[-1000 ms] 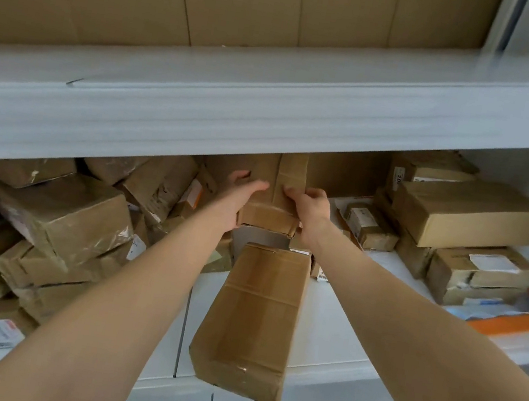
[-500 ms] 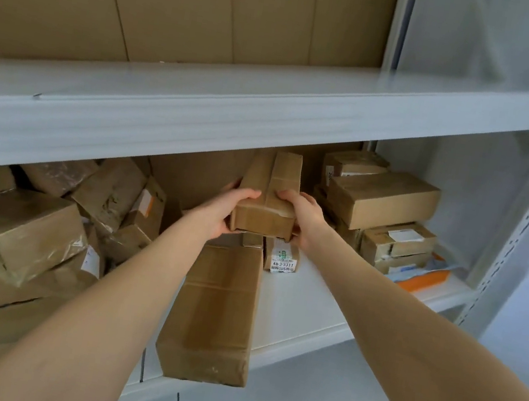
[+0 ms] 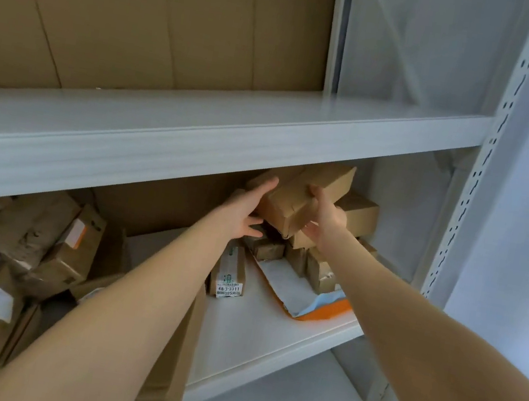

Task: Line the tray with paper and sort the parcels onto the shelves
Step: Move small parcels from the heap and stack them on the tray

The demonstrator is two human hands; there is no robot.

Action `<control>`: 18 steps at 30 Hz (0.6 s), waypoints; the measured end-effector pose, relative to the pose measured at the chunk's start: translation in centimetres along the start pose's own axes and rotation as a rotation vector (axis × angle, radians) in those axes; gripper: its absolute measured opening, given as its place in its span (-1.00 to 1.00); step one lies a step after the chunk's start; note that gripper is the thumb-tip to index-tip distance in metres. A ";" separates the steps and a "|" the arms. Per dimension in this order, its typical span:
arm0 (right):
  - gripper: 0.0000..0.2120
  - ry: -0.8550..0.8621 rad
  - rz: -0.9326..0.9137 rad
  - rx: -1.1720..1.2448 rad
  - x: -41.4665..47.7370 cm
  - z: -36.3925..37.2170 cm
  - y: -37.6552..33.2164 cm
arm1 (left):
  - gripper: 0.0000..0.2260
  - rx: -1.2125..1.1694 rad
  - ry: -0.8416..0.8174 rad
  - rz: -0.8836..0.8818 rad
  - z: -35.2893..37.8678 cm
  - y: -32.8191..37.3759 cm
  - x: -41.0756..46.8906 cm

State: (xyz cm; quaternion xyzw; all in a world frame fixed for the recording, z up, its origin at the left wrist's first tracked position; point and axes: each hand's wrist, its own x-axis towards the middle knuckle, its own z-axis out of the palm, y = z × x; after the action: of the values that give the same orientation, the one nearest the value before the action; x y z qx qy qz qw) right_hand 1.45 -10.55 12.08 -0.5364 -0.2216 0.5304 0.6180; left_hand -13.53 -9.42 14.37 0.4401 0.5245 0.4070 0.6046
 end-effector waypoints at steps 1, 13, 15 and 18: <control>-0.35 0.009 0.002 0.014 0.5 -0.5 -0.4 | -0.22 -0.023 -0.017 0.000 1.2 0.0 0.2; -0.08 0.031 -0.145 -0.063 8.0 -6.6 -4.6 | -0.42 -0.001 0.150 0.082 8.8 1.2 6.3; -0.14 0.024 -0.139 -0.085 9.1 -6.8 -4.7 | -0.46 0.025 0.175 0.075 9.6 1.1 7.3; -0.20 0.026 -0.147 -0.104 10.4 -6.6 -4.3 | -0.52 0.058 0.204 0.063 10.5 1.0 8.3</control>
State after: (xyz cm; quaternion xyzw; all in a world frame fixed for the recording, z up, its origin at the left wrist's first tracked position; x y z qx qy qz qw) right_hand 12.31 -3.47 10.72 -0.5568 -0.2795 0.4643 0.6295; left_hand -2.14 -2.31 13.67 0.4297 0.5809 0.4533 0.5220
